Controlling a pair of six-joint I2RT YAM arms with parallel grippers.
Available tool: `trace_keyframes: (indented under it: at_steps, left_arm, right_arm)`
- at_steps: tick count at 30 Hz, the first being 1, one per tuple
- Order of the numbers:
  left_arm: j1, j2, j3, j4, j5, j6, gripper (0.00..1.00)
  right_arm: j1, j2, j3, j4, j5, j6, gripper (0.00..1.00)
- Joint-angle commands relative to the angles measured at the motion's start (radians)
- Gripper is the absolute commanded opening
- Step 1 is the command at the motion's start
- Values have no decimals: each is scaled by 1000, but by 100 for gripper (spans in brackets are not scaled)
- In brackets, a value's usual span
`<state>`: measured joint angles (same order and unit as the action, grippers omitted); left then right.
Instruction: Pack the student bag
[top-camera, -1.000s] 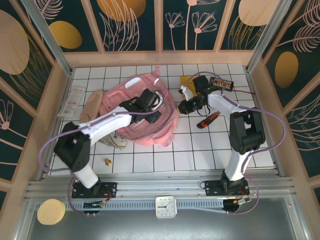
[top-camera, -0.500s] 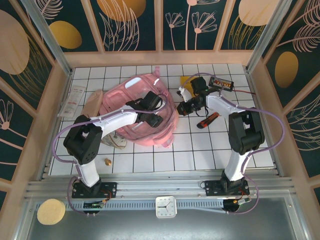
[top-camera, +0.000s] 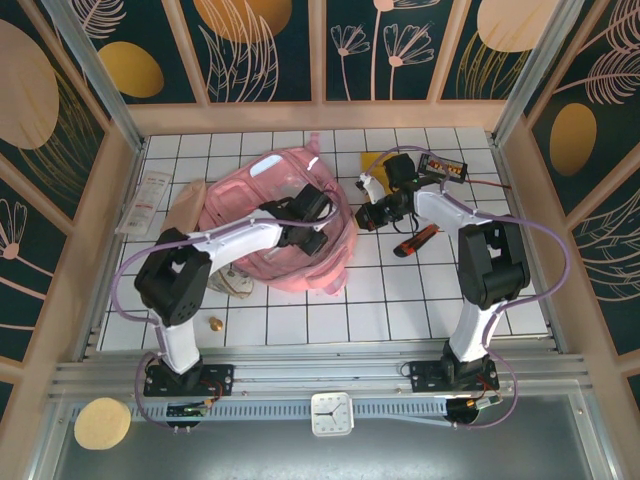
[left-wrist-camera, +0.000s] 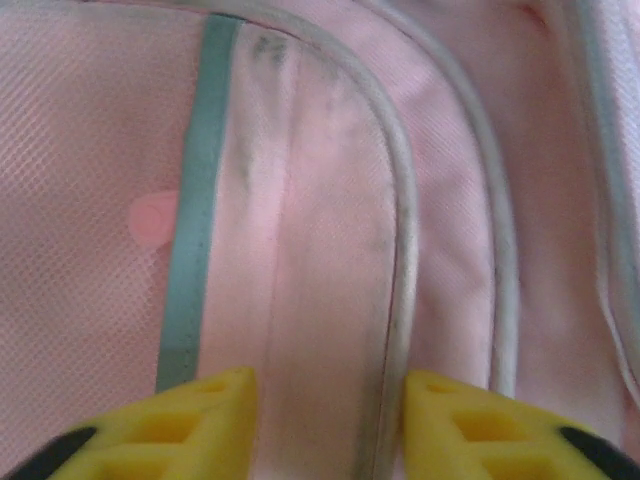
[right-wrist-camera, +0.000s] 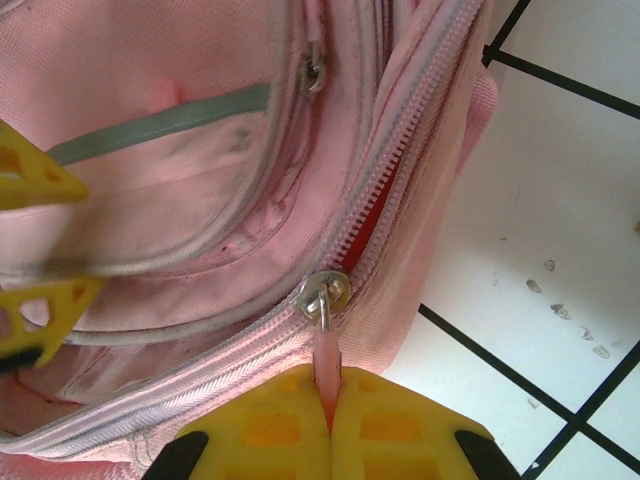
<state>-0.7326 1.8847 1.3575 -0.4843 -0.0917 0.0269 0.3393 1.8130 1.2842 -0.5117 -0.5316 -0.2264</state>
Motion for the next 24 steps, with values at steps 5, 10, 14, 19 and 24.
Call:
trace_keyframes:
  at_steps: [5, 10, 14, 19, 24]
  left_arm:
    - [13, 99, 163, -67, -45, -30, 0]
    - [13, 79, 195, -77, -58, -56, 0]
    - [13, 97, 273, -124, -63, -79, 0]
    - [15, 111, 364, -159, -57, -105, 0]
    - [23, 135, 441, -212, -33, -145, 0]
  right_arm:
    - [7, -70, -33, -2, 17, -36, 0]
    - [22, -103, -42, -42, 82, -53, 0]
    - [45, -138, -48, -91, 127, -64, 0]
    - [70, -173, -71, -138, 155, -60, 0]
    - [76, -207, -83, -159, 171, -34, 0]
